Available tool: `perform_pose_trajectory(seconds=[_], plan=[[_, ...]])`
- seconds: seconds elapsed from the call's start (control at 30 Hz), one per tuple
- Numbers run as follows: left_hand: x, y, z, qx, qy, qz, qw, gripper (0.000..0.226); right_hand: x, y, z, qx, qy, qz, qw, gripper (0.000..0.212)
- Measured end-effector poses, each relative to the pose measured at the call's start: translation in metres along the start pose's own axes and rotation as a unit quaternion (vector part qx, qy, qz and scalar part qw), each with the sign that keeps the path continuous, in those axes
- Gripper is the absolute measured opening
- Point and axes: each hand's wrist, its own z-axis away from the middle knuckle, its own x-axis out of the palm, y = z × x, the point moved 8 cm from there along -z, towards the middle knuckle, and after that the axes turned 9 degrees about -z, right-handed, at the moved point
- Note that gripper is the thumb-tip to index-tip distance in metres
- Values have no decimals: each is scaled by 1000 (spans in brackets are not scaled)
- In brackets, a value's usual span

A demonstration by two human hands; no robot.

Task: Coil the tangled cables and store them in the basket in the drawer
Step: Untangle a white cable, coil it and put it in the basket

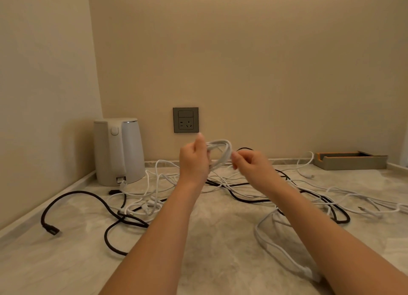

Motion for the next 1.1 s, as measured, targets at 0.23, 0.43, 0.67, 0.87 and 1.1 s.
perform_pose_trajectory(seconds=[0.23,0.43,0.67,0.87,1.1], plan=[[-35,-34,-10,-105,119,-61,985,46,63,-37,25,-112,-177,241,948,32],[-41,-21,-12,31,108,-246,963,52,53,-73,31,-270,-52,374,885,40],[13,-5,-4,137,-125,-266,946,55,-9,-46,8,-141,28,175,974,49],[39,-8,9,77,-252,-162,951,53,-9,-8,2,-15,-48,-130,990,41],[32,-6,9,-42,-213,68,974,45,14,3,5,66,-44,-225,971,43]])
